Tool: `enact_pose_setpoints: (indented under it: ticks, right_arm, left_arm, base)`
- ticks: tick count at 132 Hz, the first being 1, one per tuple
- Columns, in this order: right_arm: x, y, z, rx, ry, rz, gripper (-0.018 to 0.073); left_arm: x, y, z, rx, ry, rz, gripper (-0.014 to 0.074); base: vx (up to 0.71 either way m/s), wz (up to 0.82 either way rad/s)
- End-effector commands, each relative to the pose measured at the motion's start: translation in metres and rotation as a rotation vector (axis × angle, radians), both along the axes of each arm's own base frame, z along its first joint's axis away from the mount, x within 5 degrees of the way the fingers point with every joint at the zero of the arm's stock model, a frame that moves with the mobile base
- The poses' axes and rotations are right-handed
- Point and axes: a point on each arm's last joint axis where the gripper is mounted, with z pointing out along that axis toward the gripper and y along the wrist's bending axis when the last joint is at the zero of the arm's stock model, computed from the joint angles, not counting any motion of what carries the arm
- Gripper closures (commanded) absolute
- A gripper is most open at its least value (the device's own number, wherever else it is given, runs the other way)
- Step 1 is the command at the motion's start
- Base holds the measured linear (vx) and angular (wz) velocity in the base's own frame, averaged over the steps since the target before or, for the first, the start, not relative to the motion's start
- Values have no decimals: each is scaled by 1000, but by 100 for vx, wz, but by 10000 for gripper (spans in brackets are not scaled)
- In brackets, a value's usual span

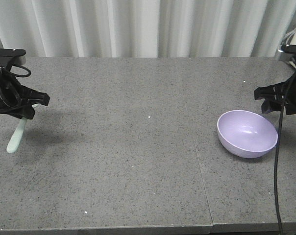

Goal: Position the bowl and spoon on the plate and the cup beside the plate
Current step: 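Close the left gripper on the spoon handle and right on bowl rim, then lift the spoon with the left gripper and bowl with the right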

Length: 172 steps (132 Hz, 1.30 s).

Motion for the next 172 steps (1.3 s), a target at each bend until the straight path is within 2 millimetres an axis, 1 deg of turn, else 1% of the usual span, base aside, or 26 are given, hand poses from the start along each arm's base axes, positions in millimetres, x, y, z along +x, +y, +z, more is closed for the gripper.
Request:
enact_pose_setpoints:
  ticks: [1, 33, 55, 69, 91, 113, 147, 161, 172]
  right_arm:
    - [5, -4, 15, -13, -51, -8, 134]
    - [18, -5, -18, -7, 55, -5, 135]
    - [23, -5, -31, -2, 88, -9, 173]
    - [25, -6, -34, -2, 92, -10, 232]
    - [28, -6, -39, -2, 91, -12, 395]
    - [29, -6, -39, -7, 86, -3, 575]
    - [27, -6, -36, -4, 83, 1, 568]
    - [24, -5, -24, -8, 44, 9, 568]
    - [19, -4, -8, -8, -13, 6, 568]
  left_arm:
    - [-5, -3, 26, -20, -103, -1, 605]
    - [-5, -3, 26, -20, -103, -1, 605]
    - [-5, -3, 26, -20, -103, -1, 605]
    - [-5, -3, 26, -20, -100, -1, 604]
    - [-5, -3, 26, -20, -100, -1, 604]
    - [-5, -3, 26, -20, -100, -1, 604]
    - [-5, -3, 26, -19, -99, -1, 604]
    - [-5, -3, 26, -19, -99, -1, 604]
    - [-5, -3, 26, -19, -99, -1, 604]
  base:
    - [0, 0]
    - [0, 0]
    - [0, 0]
    - [0, 0]
    - [0, 0]
    - [0, 0]
    - [0, 0]
    - [0, 0]
    - [0, 0]
